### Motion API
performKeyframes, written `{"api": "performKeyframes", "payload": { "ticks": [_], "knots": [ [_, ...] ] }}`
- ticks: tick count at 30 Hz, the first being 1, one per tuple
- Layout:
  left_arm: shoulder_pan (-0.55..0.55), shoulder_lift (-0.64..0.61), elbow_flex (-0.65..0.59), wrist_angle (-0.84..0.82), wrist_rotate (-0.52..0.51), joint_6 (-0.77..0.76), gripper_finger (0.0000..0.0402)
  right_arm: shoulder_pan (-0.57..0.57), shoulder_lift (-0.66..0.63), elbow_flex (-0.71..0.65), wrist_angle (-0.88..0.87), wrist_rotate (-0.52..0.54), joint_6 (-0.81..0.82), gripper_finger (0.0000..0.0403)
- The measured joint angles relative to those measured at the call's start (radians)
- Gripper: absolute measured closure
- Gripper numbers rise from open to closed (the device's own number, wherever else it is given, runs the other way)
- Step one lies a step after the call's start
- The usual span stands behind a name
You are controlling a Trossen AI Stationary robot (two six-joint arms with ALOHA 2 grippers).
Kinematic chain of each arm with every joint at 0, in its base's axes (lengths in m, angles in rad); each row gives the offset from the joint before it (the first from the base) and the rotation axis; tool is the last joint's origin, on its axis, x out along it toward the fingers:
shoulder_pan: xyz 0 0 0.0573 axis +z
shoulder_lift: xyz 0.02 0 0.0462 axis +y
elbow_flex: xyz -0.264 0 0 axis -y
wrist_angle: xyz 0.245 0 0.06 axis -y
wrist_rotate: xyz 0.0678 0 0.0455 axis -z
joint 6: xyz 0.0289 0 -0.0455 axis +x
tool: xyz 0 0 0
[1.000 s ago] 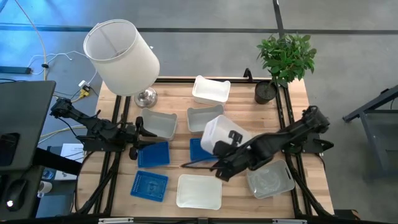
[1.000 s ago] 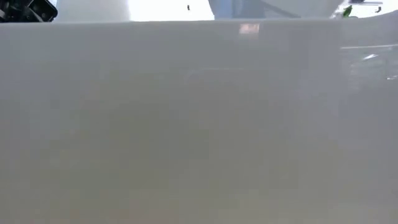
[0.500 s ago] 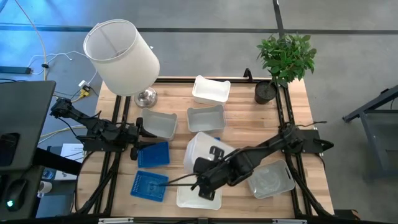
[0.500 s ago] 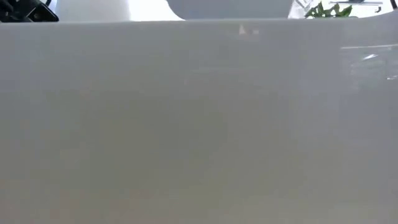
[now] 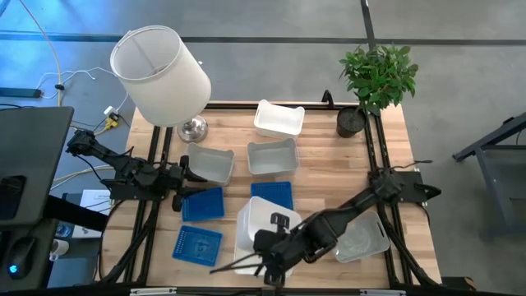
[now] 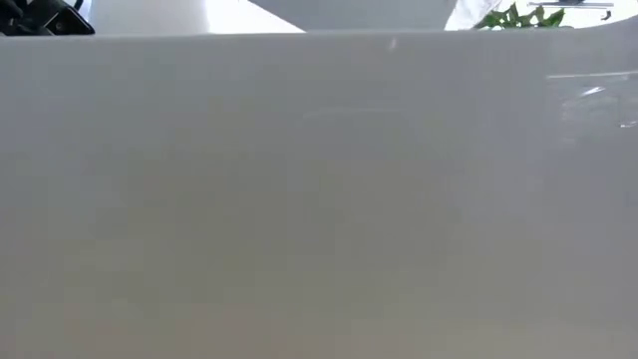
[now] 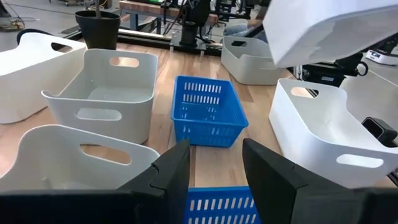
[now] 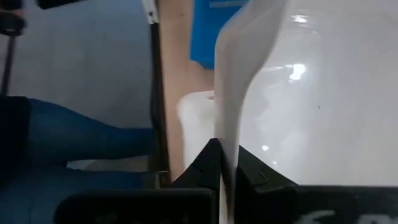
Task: Stack baskets by color
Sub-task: Stack the middle white bin on the bottom white bin
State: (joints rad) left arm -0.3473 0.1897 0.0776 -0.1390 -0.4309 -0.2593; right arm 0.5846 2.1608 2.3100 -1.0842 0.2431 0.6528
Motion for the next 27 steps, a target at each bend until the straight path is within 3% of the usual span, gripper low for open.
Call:
{"api": "performKeyframes", "payload": {
  "ticks": [7, 27],
  "knots": [
    [0.0, 0.0, 0.0, 0.0, -0.001, -0.006, 0.0266, 0.045, 0.0, 0.0, 0.013, 0.036, 0.001, 0.0403],
    [0.0, 0.0, 0.0, -0.016, -0.003, -0.026, 0.0266, 0.078, 0.119, -0.001, 0.057, 0.009, 0.015, 0.0403]
  ]
}}
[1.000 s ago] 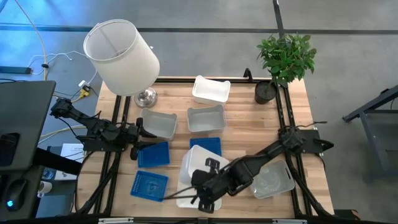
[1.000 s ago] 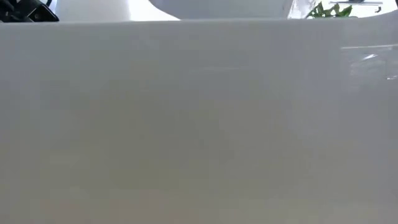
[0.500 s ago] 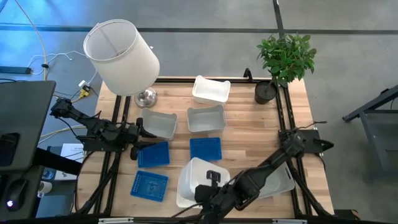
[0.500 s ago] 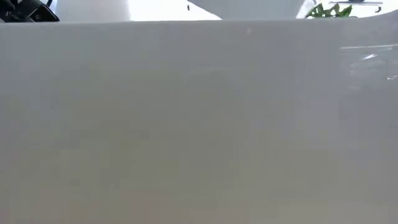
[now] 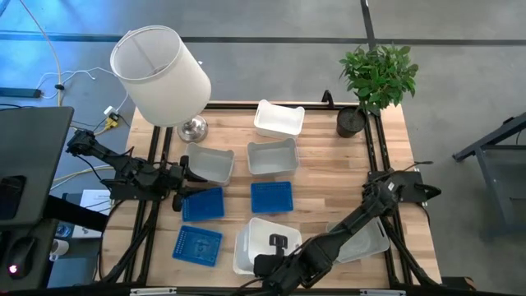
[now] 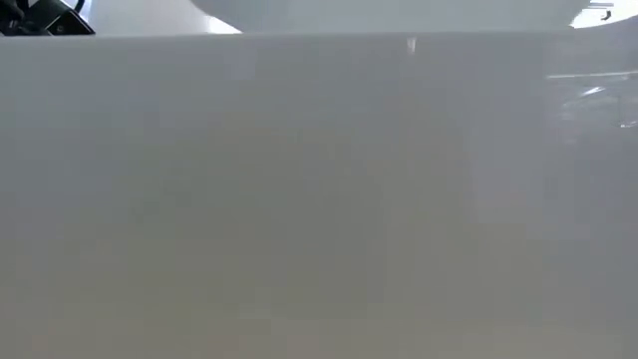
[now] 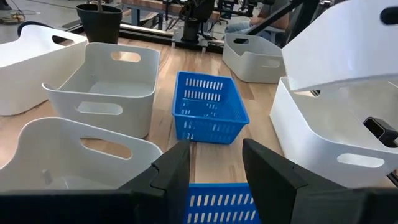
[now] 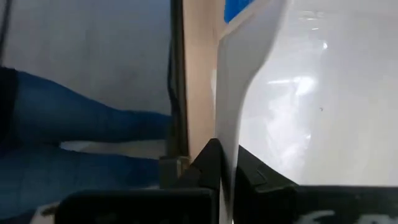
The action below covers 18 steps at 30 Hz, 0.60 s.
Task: Stack baskets by color
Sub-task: Stack the middle white bin on the bottom white bin
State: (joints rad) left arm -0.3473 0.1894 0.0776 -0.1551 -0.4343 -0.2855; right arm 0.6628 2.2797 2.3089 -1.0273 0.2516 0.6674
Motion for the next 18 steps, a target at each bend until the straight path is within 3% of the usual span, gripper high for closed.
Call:
{"api": "performKeyframes", "payload": {
  "ticks": [18],
  "knots": [
    [0.0, 0.0, 0.0, -0.001, 0.0, 0.0, 0.0266, -0.043, 0.07, 0.0, -0.121, -0.06, -0.065, 0.0403]
  ]
}}
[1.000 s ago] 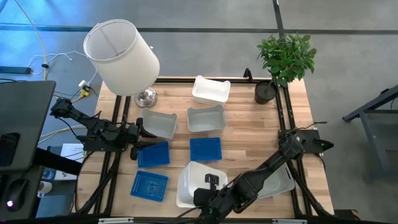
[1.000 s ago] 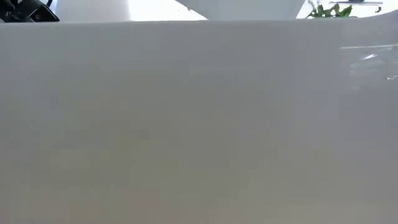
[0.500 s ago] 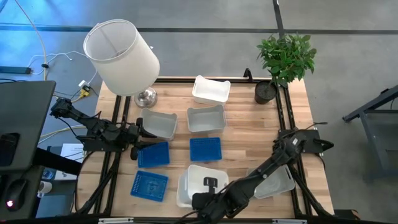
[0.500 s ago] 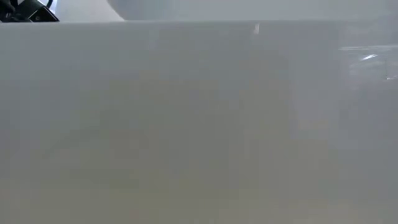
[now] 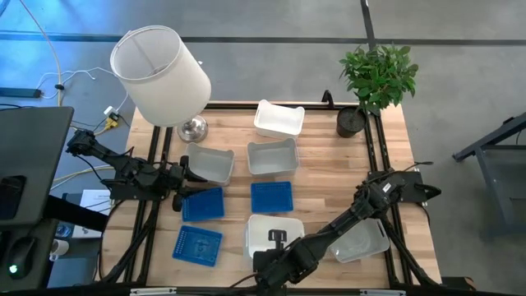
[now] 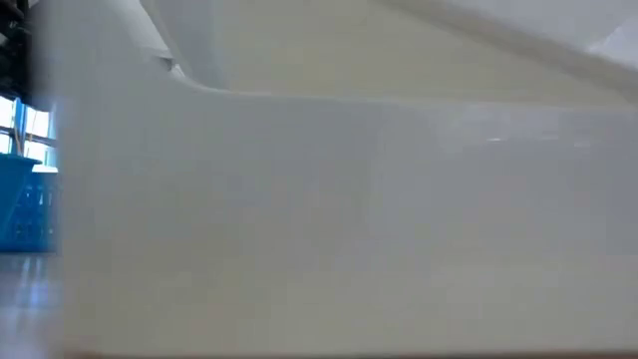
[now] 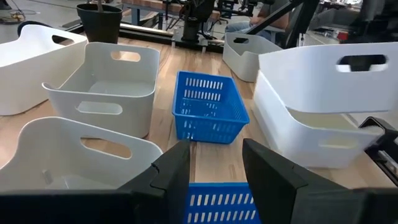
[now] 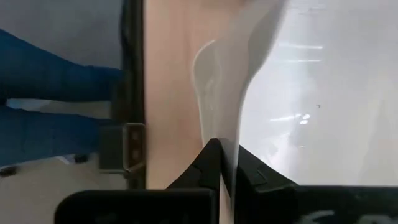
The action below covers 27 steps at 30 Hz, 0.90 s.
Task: Stack baskets by color
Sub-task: Stack the middle white bin on the bottom white bin
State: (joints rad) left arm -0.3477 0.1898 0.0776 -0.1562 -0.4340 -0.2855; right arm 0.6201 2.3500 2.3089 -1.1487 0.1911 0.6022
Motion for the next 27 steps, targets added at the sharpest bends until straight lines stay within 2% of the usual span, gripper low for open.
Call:
{"api": "performKeyframes", "payload": {
  "ticks": [11, 27],
  "knots": [
    [0.0, 0.003, 0.0, 0.0, 0.0, 0.0, 0.0266, -0.034, 0.018, 0.0, -0.113, -0.051, -0.001, 0.0403],
    [0.0, 0.003, 0.0, 0.0, 0.001, 0.0, 0.0266, -0.071, 0.036, 0.0, -0.228, -0.187, 0.0, 0.0403]
  ]
}}
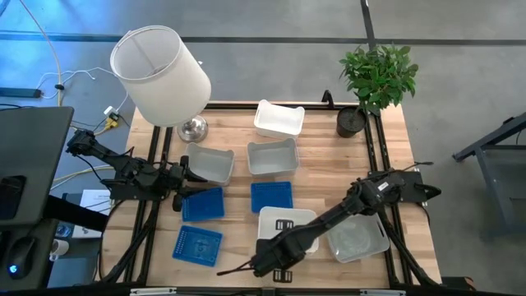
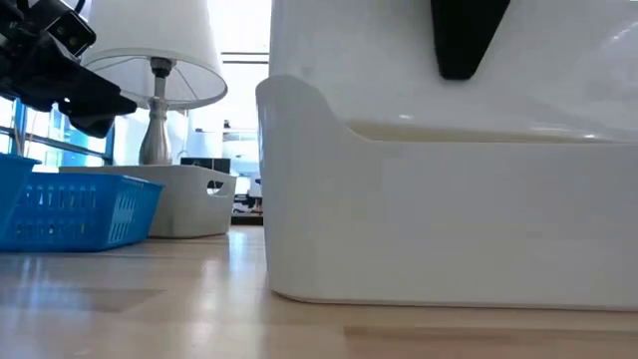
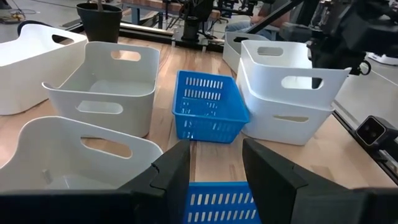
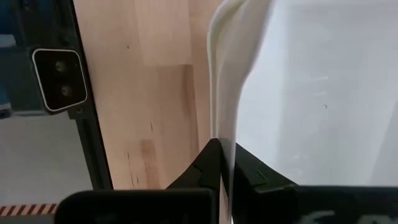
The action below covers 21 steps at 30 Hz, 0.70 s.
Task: Stack baskets by color
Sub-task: Stack the middle white bin on the bottom white bin, then stack the top left gray bin on the top left gray bin
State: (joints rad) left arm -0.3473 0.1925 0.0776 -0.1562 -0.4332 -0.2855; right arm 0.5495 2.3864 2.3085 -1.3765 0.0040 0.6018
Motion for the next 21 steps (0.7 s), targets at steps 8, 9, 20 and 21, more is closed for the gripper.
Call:
{"api": "performKeyframes", "payload": {
  "ticks": [8, 9, 20, 21],
  "knots": [
    [0.0, 0.0, 0.0, 0.0, 0.003, 0.0, 0.0266, -0.007, 0.0, 0.0, -0.003, -0.007, -0.012, 0.0387],
    [0.0, 0.0, 0.0, 0.0, 0.003, 0.0, 0.0266, -0.007, 0.0, 0.0, -0.003, -0.007, -0.014, 0.0378],
    [0.0, 0.0, 0.0, 0.0, 0.071, 0.0, 0.0266, -0.027, -0.006, 0.0, -0.003, -0.029, 0.145, 0.0254],
    [0.0, 0.0, 0.0, 0.0, 0.071, 0.006, 0.0266, -0.028, -0.007, 0.0, -0.004, -0.017, 0.148, 0.0251]
  ]
}}
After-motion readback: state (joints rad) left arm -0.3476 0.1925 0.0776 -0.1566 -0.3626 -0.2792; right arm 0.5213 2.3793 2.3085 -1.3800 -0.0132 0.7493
